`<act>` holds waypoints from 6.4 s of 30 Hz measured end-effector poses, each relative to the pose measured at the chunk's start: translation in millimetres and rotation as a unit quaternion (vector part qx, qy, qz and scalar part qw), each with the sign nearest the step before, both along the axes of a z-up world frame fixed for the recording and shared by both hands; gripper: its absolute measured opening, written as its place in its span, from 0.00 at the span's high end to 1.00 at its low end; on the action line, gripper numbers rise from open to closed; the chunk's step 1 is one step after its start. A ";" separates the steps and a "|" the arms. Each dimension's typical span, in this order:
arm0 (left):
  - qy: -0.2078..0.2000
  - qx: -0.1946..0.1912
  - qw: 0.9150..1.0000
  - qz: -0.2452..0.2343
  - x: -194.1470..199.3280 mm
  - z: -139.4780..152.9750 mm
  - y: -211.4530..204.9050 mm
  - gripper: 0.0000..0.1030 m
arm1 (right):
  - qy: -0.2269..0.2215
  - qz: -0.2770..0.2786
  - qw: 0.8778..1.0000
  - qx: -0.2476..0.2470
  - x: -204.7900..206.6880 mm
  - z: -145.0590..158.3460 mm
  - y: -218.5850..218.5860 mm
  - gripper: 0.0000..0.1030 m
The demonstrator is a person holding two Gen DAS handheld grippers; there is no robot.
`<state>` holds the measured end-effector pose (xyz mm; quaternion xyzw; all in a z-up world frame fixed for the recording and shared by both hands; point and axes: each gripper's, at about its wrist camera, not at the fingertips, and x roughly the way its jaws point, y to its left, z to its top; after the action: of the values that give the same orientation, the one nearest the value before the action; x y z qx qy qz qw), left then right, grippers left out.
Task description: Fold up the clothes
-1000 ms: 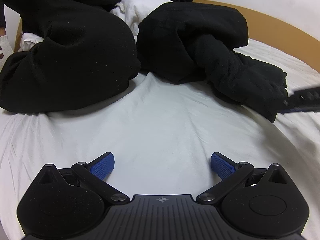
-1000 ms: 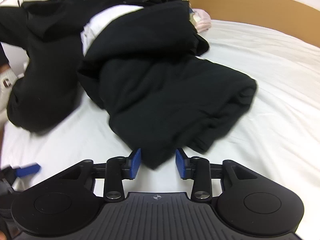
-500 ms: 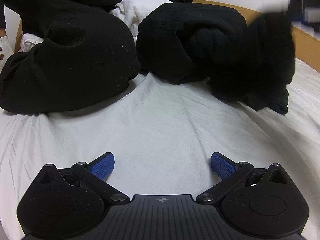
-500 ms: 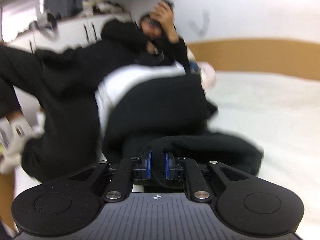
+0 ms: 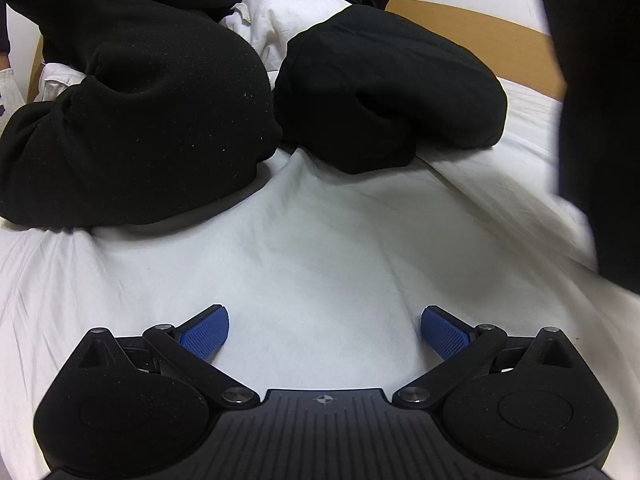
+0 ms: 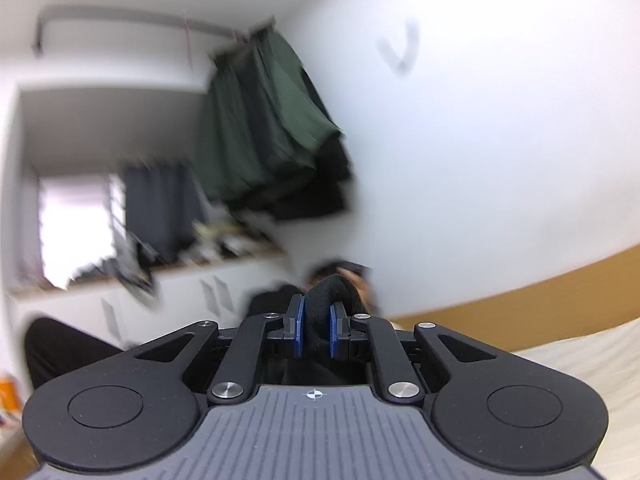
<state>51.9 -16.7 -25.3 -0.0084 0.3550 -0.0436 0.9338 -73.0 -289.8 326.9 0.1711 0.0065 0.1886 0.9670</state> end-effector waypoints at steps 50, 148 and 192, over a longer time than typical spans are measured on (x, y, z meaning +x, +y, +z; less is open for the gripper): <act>-0.056 -0.054 0.980 -0.183 -56.0 12.3 -142.4 0.01 | 0.295 -0.184 0.891 -0.293 93.5 -403.7 -142.3 0.73; -0.035 0.036 0.988 -0.149 -50.6 -14.5 -224.4 0.00 | 0.292 -0.057 0.938 -0.179 -88.9 -401.5 -147.5 0.22; -0.104 -0.004 0.983 -0.153 -78.1 -4.1 -207.1 0.01 | 0.223 -0.020 0.971 -0.089 -109.3 -377.1 -213.2 0.84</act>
<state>-26.2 -223.8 -29.5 0.0468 0.2526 -0.1885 0.9479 -182.3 -503.1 -50.2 0.1225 0.2351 0.1247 0.9561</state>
